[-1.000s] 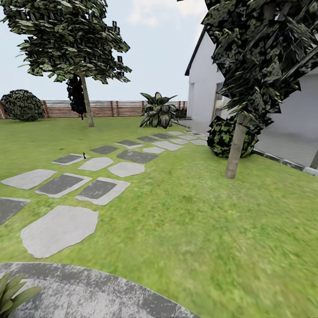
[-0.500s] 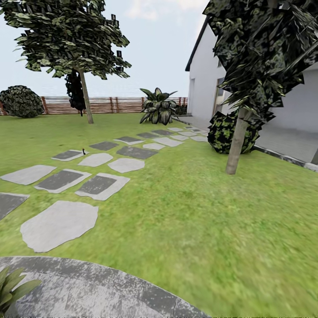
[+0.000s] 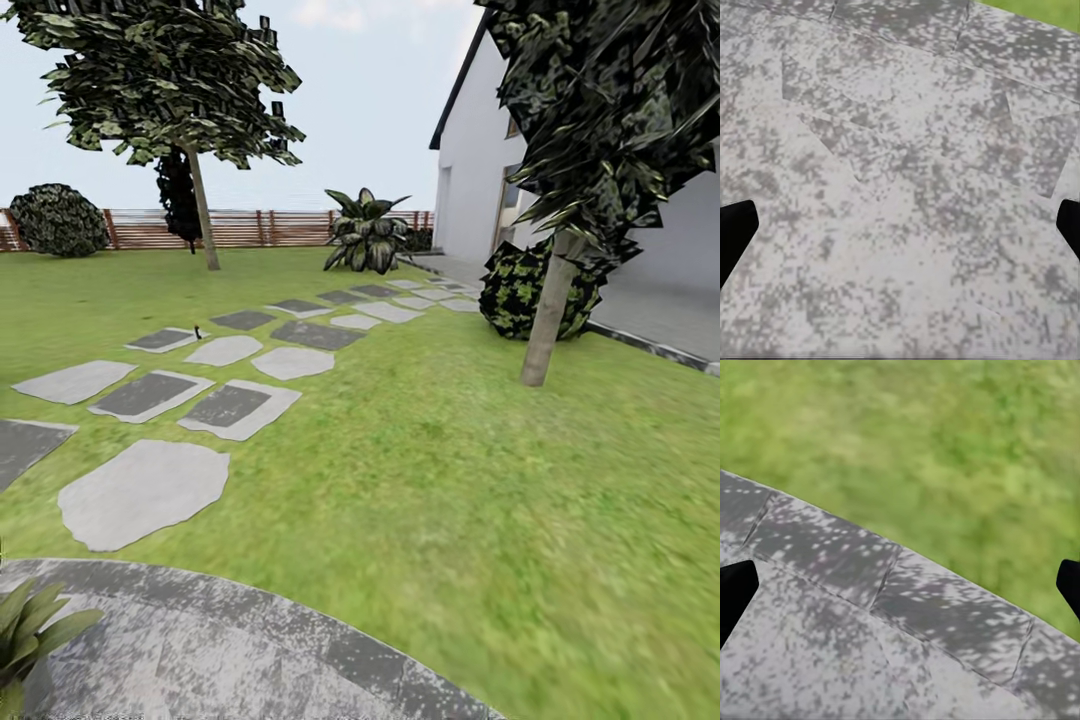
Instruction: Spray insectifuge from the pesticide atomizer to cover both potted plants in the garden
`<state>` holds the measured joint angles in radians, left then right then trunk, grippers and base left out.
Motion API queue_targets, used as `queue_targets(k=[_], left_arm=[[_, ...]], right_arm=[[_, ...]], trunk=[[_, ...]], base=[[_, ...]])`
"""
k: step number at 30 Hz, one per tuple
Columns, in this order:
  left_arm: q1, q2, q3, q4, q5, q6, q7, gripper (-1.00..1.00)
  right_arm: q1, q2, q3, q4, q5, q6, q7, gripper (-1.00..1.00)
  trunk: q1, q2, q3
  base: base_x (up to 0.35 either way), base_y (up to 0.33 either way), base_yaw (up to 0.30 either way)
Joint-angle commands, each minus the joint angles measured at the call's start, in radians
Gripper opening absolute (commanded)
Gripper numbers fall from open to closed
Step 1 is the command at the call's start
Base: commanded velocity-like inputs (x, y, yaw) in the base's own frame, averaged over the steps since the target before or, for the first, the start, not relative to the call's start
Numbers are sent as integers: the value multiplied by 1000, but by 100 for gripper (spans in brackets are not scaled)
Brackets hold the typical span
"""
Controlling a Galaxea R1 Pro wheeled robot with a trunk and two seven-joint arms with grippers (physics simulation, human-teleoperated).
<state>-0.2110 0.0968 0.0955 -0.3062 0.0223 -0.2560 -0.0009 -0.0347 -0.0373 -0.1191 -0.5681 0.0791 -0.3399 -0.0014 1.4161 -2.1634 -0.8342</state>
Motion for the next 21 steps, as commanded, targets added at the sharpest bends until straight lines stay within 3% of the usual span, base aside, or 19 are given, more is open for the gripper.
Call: queue_targets(k=[1,11,21], left_arm=[[-1,0,1,1,2,-3,0,100],[-1,0,1,1,2,-3,3,100],[-1,0,2,1,1,-4,3,100]], right_arm=[[-1,1,-4,1,8,-3,0,100],[-1,1,-4,1,8,-3,0,100],[-1,1,-4,1,8,-2,0,100]], trunk=[[4,-8,-6],[42,-78,-53],[42,-78,-68]], base=[[0,0,84],[0,0,84],[0,0,84]])
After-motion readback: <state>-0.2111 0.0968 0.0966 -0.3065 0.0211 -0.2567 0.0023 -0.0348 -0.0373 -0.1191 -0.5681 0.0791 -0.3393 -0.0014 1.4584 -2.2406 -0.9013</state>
